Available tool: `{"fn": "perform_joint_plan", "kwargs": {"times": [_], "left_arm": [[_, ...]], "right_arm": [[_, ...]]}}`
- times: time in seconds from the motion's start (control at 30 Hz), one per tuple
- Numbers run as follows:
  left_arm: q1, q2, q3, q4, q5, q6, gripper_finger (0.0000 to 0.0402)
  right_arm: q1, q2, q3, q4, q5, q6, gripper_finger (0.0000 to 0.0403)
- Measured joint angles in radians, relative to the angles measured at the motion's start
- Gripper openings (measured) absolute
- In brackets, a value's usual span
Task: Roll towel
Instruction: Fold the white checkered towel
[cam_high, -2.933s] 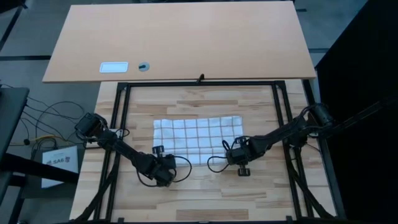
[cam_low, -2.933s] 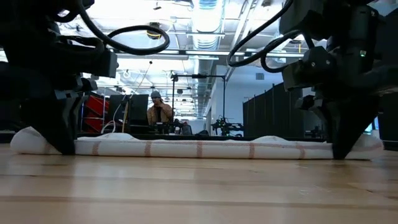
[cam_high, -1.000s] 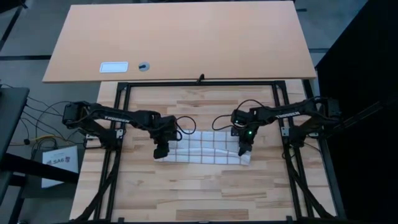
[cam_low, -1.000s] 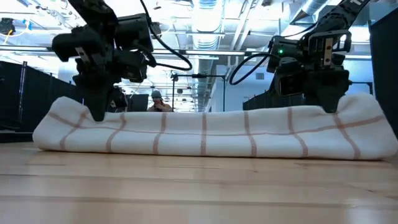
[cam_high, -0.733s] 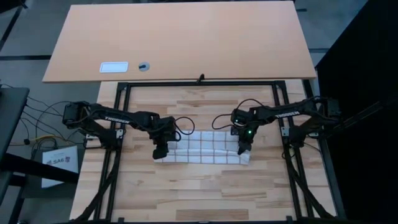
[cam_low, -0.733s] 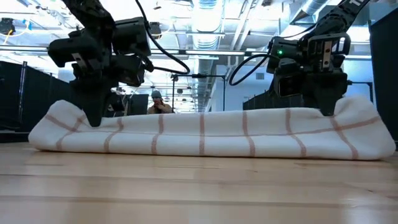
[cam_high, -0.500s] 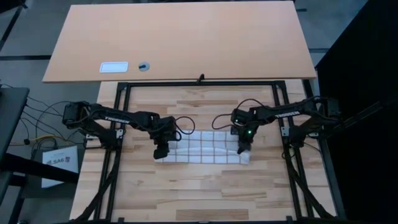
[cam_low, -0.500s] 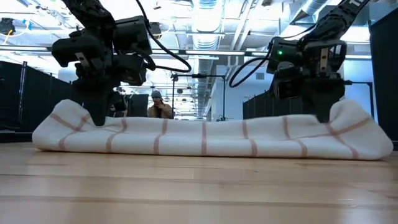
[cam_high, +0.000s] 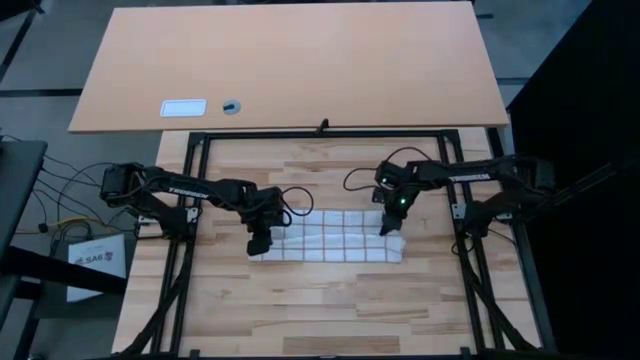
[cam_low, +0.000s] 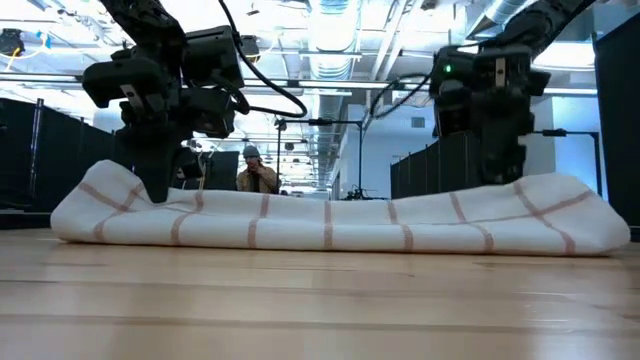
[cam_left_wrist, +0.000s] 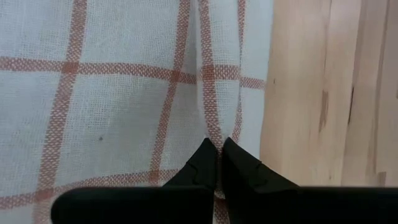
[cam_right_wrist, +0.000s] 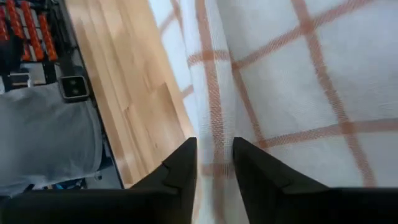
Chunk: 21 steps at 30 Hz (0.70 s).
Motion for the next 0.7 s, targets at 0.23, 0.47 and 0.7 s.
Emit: {"fn": "perform_joint_plan", "kwargs": {"times": [0.23, 0.47, 0.7], "left_arm": [[0.000, 0.000, 0.000, -0.005, -0.001, 0.000, 0.0000], [0.000, 0.000, 0.000, -0.010, -0.001, -0.003, 0.0000], [0.000, 0.000, 0.000, -0.010, -0.002, -0.008, 0.0000]], "right_arm": [[0.044, -0.076, 0.055, -0.020, 0.001, -0.010, 0.0112], [0.201, 0.022, 0.053, -0.013, 0.057, -0.003, 0.0113], [0.154, 0.110, 0.053, 0.048, 0.113, -0.035, 0.0113]]}}
